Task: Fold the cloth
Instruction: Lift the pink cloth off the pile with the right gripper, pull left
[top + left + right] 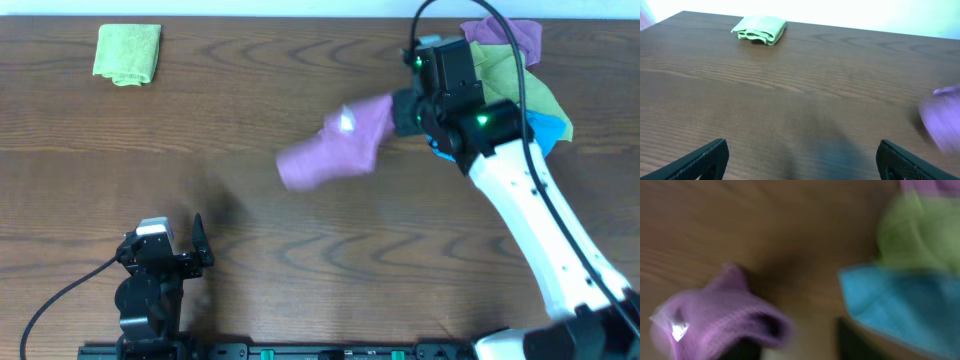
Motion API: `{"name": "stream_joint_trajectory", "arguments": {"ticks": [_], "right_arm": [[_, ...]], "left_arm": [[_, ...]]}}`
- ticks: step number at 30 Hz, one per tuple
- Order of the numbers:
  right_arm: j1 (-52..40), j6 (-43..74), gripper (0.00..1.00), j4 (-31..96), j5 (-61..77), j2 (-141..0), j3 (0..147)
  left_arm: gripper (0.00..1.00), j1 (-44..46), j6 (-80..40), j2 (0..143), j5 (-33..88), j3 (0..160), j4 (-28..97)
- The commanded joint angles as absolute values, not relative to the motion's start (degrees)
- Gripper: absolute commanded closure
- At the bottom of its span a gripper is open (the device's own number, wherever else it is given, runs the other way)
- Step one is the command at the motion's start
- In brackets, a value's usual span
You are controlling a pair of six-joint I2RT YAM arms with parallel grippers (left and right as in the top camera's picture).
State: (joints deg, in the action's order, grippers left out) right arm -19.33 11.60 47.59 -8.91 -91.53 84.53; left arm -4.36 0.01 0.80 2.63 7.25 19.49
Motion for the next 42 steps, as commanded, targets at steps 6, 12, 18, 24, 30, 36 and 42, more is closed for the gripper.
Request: {"name": "stream_joint_trajectory", "arguments": {"ticks": [6, 12, 18, 24, 30, 36, 42], "right_arm": [[-17.7, 18.5, 0.01, 49.6, -11.5, -98.4, 84.8], [-18.2, 17.1, 0.01, 49.7, -9.0, -104.7, 84.8], [-23.7, 6.4, 0.12, 49.5, -1.6, -106.5, 84.4], [-25.7, 6.4, 0.26, 51.6, -5.6, -108.5, 83.6], [-24.2, 9.7, 0.27, 54.5, -5.6, -110.9, 83.5], [-23.6, 1.4, 0.24, 54.4, -6.3, -111.7, 83.5], [-23.3, -7.7, 0.19, 54.4, -10.1, -112.2, 83.4]], "left_arm": [[0.05, -4.5, 0.0, 0.6, 2.6, 6.0, 20.0], [0.05, -4.5, 0.0, 0.6, 2.6, 6.0, 20.0], [0.05, -4.5, 0.0, 0.6, 2.6, 6.0, 20.0], [0.05, -4.5, 0.0, 0.6, 2.6, 6.0, 20.0], [0.05, -4.5, 0.0, 0.6, 2.6, 6.0, 20.0], [0.05, -4.5, 0.0, 0.6, 2.6, 6.0, 20.0], [0.05, -4.5, 0.0, 0.6, 2.6, 6.0, 20.0]]}}
